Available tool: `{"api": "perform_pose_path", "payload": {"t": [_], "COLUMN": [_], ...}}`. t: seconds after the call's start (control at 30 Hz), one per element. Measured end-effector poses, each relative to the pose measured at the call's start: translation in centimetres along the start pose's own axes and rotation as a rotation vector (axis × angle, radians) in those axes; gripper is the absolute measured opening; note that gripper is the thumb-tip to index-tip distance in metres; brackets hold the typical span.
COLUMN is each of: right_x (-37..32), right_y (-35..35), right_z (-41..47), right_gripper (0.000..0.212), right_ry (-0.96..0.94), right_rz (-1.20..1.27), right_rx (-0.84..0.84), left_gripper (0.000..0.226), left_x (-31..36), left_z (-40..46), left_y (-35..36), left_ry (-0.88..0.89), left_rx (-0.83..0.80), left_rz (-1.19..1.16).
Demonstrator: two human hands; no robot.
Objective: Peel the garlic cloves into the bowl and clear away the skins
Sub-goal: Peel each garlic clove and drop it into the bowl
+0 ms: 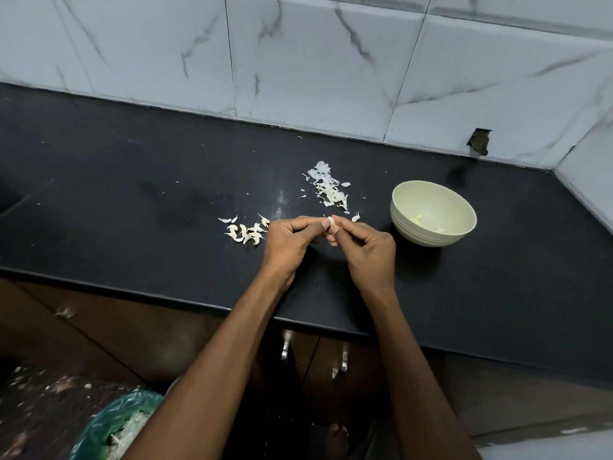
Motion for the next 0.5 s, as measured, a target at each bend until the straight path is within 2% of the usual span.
{"api": "perform_pose_path", "payload": {"t": [0.17, 0.4, 0.5], "right_x": [-0.17, -0.26, 0.15], "right_y": [-0.03, 0.44, 0.50], "right_z": [-0.08, -0.20, -0.08], "right_gripper": [0.023, 0.024, 0.024], "right_ry": [-0.040, -0.098, -0.001], "right_rz": [-0.058, -0.142, 0.012], "right_rx": [-0.006, -0.020, -0.037], "left_gripper": [0.012, 0.007, 0.011], "left_x": [-0.11, 0.01, -0.09], "left_z": [0.11, -0.11, -0.08], "left_y": [-0.06, -0.24, -0.36], "left_ry": [0.006, 0.003, -0.006], "left_rx": [-0.010, 0.054, 0.048], "left_rz": [0.014, -0.023, -0.047]}}
Point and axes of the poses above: each hand's wrist, its own z-axis towards the middle knuckle, its own y-axis out of the palm, x = y × z, the point moved 9 cm from there along z, towards the middle knuckle, and after that the axes turned 3 degrees about x, right-handed, at the moved point
